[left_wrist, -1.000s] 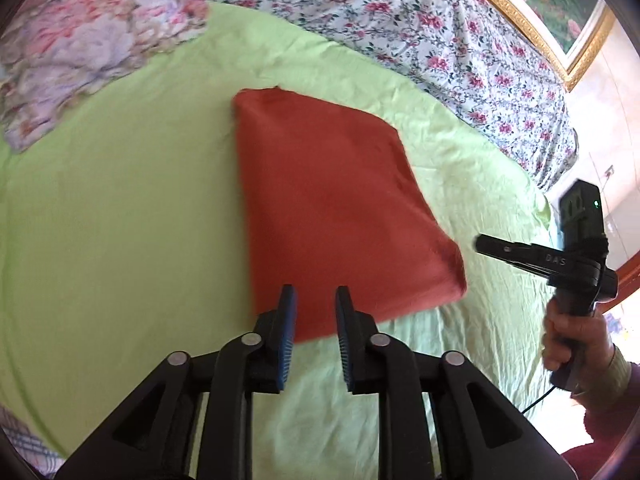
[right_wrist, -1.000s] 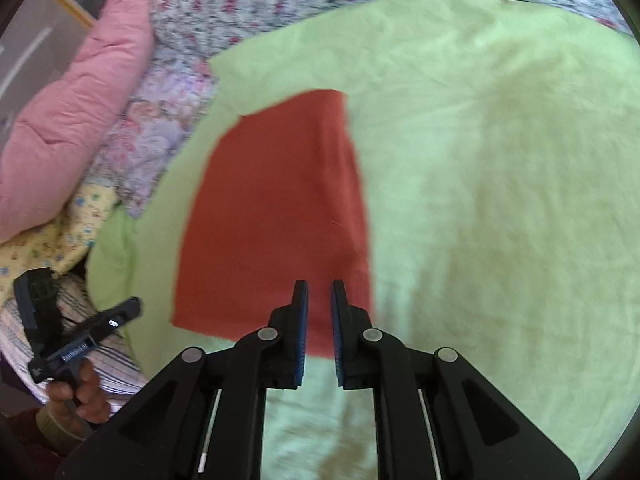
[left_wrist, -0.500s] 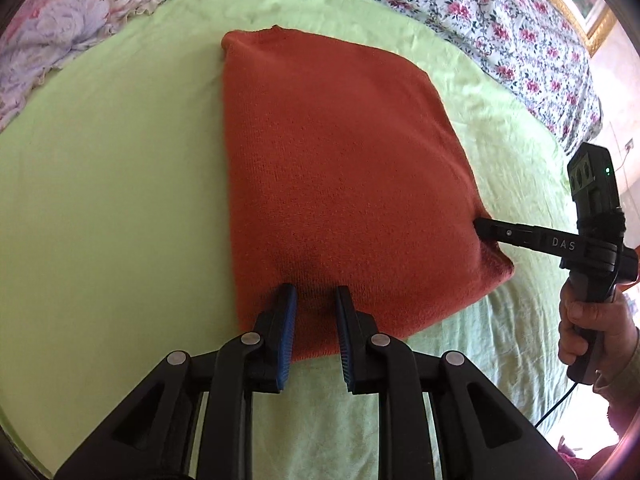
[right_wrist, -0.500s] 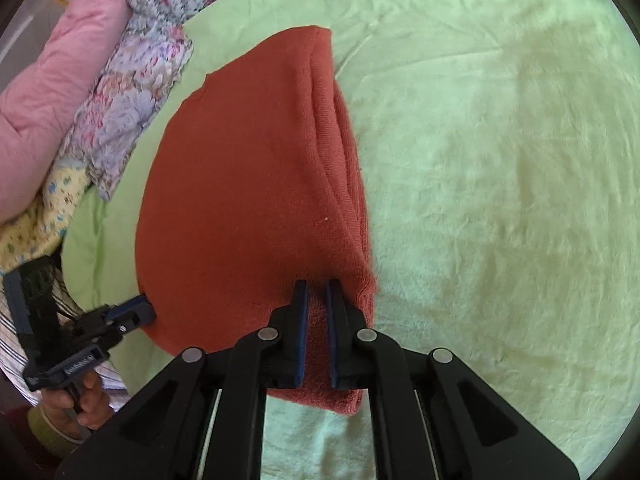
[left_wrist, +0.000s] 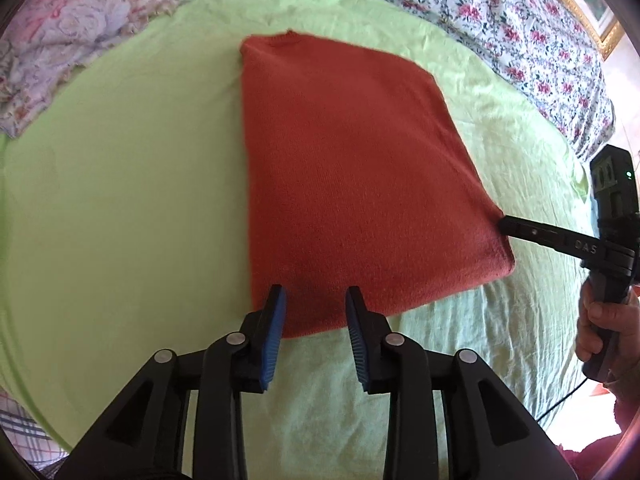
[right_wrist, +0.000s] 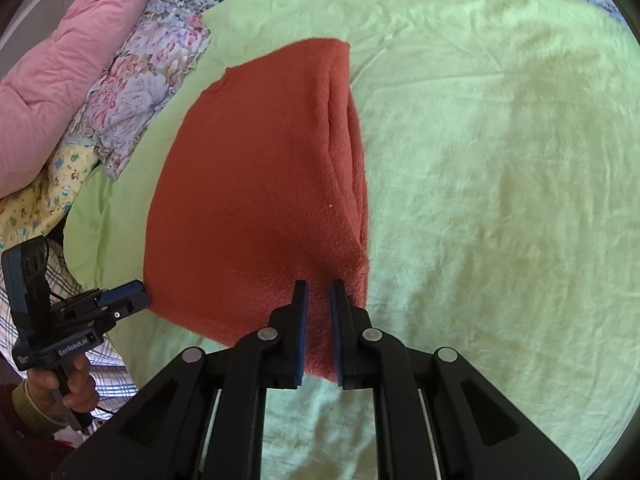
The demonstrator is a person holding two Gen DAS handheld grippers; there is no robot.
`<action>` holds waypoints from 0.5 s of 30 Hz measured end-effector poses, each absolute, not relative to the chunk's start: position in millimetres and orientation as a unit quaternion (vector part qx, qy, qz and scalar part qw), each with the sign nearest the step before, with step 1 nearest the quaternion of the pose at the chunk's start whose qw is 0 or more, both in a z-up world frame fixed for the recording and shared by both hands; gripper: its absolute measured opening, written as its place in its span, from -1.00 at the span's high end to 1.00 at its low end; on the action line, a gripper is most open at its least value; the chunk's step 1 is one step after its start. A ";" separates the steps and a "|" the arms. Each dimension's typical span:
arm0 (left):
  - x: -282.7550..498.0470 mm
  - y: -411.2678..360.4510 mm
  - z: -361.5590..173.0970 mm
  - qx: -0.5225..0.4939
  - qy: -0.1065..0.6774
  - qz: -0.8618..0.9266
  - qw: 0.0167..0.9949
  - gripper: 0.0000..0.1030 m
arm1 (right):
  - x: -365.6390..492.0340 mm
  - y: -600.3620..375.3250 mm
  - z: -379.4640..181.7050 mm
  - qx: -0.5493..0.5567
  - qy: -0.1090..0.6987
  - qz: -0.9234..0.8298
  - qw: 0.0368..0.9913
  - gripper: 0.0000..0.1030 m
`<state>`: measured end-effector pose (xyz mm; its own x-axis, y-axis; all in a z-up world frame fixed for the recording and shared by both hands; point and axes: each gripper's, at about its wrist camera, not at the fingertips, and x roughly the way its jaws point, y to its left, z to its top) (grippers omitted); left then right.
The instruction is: Fold small clothes
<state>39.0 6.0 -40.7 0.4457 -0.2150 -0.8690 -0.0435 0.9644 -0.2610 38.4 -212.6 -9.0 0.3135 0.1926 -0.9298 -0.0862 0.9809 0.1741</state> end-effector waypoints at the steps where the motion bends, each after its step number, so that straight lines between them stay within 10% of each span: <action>1: 38.0 7.7 -37.9 -0.122 0.519 -0.052 0.844 0.28 | 36.1 -211.1 -5.6 0.040 0.576 0.087 0.812 0.77; 7: 37.9 13.1 -27.9 -0.071 0.519 -0.057 0.850 0.24 | 14.5 -199.9 9.3 0.058 0.553 0.061 0.829 0.76; 15: 28.3 21.6 -18.7 -0.041 0.517 -0.054 0.853 0.07 | -11.2 -176.7 20.2 0.066 0.522 0.030 0.850 0.24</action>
<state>28.3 21.6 -18.7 0.4596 -0.1350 -0.8778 0.0503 0.9907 -0.1260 -11.2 -176.7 20.2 0.4532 0.1198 -0.8833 0.0178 0.9895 0.1434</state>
